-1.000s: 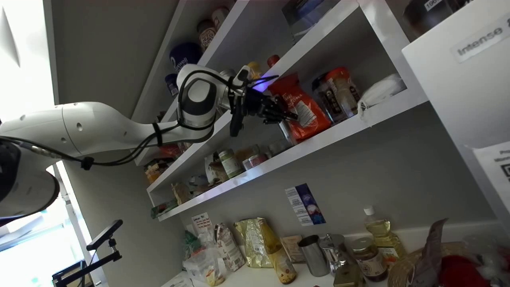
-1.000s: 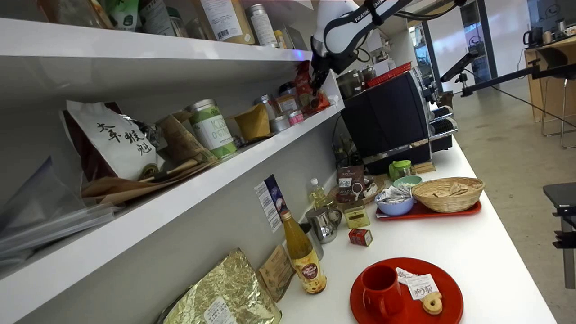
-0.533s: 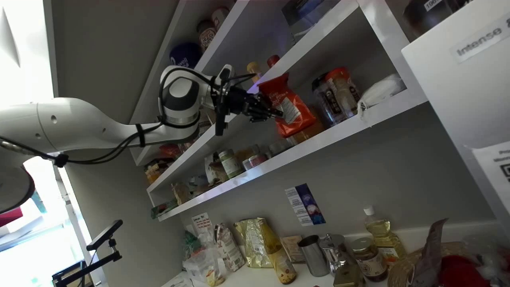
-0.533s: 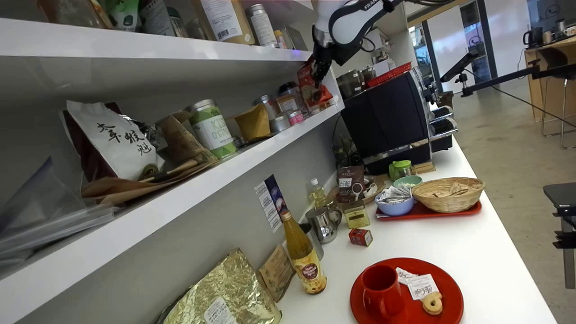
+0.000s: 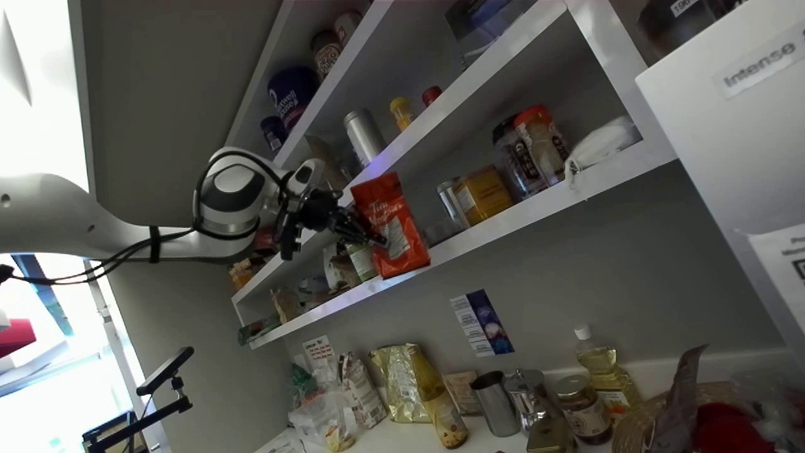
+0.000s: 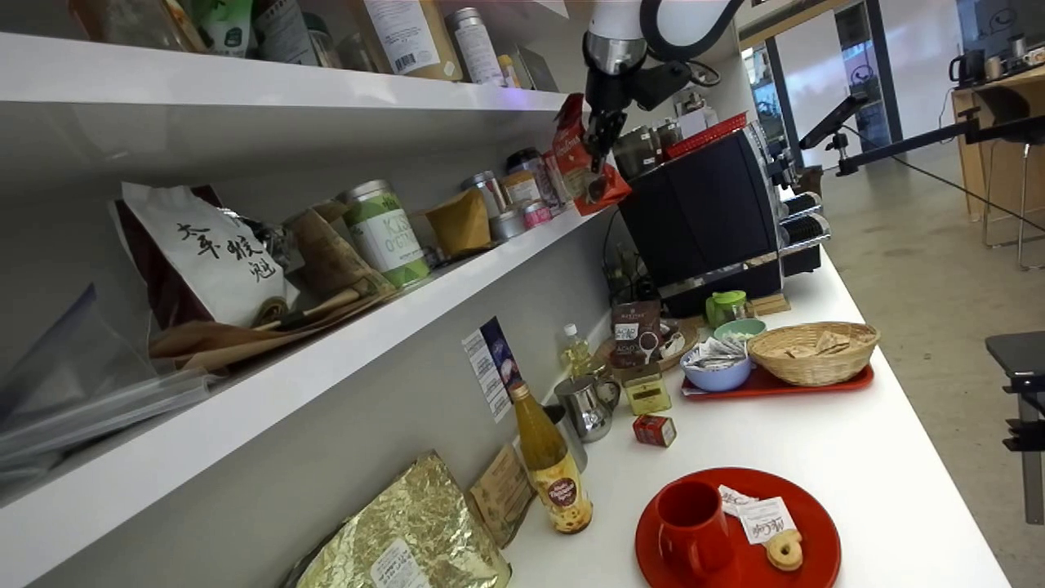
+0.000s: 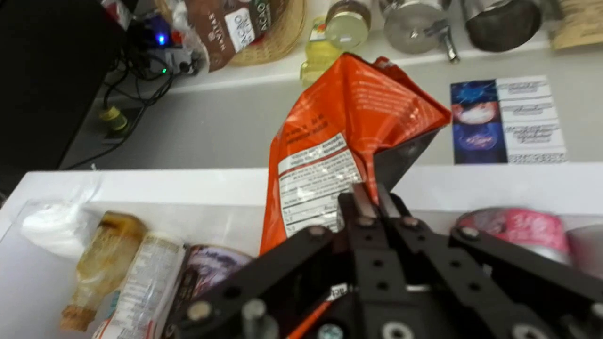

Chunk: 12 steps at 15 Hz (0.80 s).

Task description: Remove the orange packet from the bottom shelf and place it on the counter.

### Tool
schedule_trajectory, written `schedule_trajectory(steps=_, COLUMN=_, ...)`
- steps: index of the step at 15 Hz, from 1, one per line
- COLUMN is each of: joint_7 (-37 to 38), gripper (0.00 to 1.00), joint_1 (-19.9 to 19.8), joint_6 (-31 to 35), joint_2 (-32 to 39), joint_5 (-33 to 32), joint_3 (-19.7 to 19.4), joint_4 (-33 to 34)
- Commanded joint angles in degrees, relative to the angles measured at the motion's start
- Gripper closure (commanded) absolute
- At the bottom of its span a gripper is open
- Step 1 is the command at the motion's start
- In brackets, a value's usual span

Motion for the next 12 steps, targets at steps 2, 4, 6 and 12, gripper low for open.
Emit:
schedule_trajectory(steps=2, joint_7=6.14, gripper=0.99, joint_1=1.59, joint_6=-0.91, joint_2=-10.84, joint_5=-0.20, joint_3=5.93, joint_4=-16.59)
schedule_trajectory(steps=4, joint_7=5.60, gripper=0.99, joint_1=2.97, joint_6=0.42, joint_2=-13.31, joint_5=1.78, joint_3=9.18, joint_4=-21.70)
schedule_trajectory(steps=6, joint_7=2.64, gripper=0.99, joint_1=5.73, joint_6=2.11, joint_2=-14.20, joint_5=5.89, joint_3=12.26, joint_4=-25.50)
schedule_trajectory(steps=12, joint_7=1.29, gripper=0.99, joint_1=14.89, joint_6=7.74, joint_2=-7.06, joint_5=13.29, joint_3=22.93, joint_4=-30.40)
